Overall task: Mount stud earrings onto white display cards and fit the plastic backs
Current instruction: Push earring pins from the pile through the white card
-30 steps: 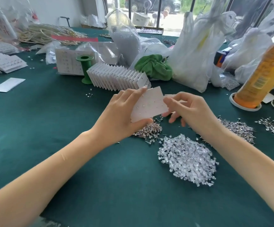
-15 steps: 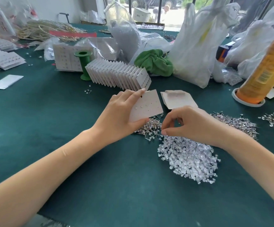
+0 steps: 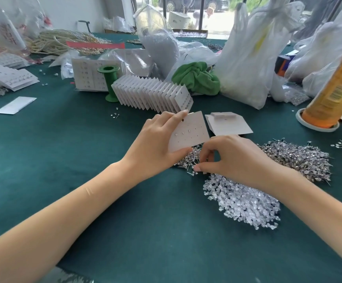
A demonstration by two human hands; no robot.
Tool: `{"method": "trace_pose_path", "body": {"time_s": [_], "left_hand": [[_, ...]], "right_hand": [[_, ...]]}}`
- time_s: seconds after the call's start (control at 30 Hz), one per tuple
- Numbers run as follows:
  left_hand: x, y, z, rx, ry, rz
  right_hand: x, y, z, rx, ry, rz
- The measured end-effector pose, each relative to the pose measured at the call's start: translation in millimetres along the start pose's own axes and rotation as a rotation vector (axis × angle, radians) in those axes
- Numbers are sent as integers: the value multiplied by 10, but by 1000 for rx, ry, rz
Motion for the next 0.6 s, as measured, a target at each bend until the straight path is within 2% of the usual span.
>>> {"method": "trace_pose_path", "body": {"time_s": [0.6], "left_hand": [[-41, 14, -18, 35, 3, 0]], "right_hand": [[-73, -23, -49, 50, -39, 15]]}}
Point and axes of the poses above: each hand's wrist, its own y-axis away from the middle knuckle, its own z-axis out of the back of the hand, x = y × z, the point moved 2 cm from there along -y, towards the middle knuckle, and after that the axes turned 5 degrees about x, right-handed, at the moved point
